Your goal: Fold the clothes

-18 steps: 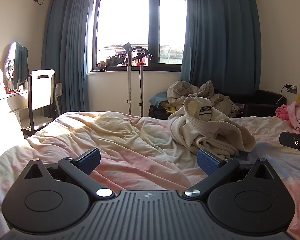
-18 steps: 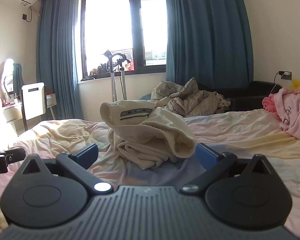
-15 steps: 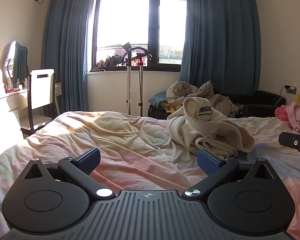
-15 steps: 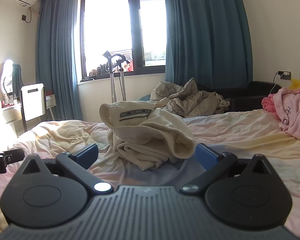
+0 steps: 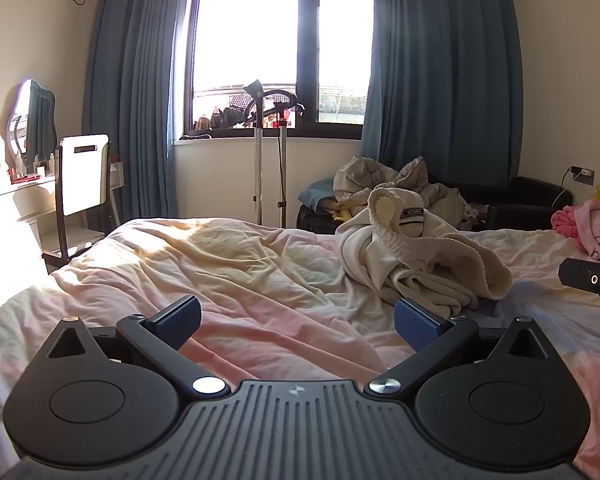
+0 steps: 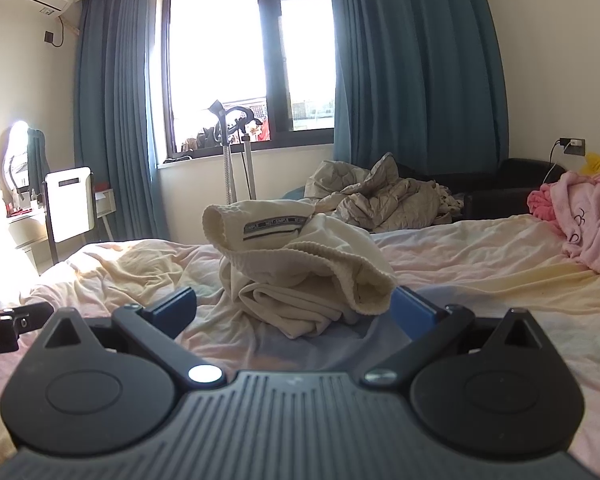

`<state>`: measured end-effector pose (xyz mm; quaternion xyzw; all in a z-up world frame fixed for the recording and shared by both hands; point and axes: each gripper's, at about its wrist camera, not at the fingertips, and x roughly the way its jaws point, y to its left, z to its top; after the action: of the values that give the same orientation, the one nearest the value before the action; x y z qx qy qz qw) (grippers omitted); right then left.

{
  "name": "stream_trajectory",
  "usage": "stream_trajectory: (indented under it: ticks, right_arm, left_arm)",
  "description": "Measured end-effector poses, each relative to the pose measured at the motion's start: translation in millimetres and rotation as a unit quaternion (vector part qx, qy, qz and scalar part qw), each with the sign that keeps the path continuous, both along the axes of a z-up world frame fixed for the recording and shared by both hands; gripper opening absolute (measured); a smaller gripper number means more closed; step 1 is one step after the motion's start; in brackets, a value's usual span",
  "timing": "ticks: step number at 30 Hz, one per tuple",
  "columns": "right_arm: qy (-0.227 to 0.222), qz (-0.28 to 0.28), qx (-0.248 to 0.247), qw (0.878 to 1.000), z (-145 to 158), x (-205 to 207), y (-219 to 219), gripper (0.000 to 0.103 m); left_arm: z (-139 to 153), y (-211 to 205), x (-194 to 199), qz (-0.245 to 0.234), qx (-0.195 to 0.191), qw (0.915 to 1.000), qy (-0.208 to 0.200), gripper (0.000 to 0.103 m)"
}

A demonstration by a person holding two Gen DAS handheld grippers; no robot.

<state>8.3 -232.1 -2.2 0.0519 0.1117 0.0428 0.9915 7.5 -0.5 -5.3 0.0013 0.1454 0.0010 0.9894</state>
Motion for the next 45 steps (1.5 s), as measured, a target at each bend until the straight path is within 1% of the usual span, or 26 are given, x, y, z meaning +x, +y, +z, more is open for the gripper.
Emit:
stream_trajectory:
  ticks: [20,30,35,41,45]
  right_arm:
    - [0.006,0.008,0.004,1.0,-3.4,3.5,1.5,0.103]
    - [0.003,0.011,-0.002,1.0,-1.2,4.3,3.7,0.103]
    - [0.009,0.01,0.004,1.0,-1.4,5.9,1.9,0.103]
    - [0.003,0.004,-0.002,1.0,2.1,8.1,2.0,0.103]
    - [-0.007,-0.001,-0.003,1.0,7.2,15.7,-0.5,0.103]
  left_arm:
    - [-1.0,3.0,0.8,-0.001,-0.008,1.0,0.0,0.103]
    - [-1.5,2.5,2.6,0.0,-0.005,1.0,0.001,0.103]
    - [-2.6,0.9,3.2,0.004,0.0,1.0,0.002,0.103]
    - [-5.0,0.9,4.0,0.011,0.009,0.9999,0.003,0.103]
    - [-5.6,6.7,6.1,0.019,0.004,0.9998,0.006,0.103]
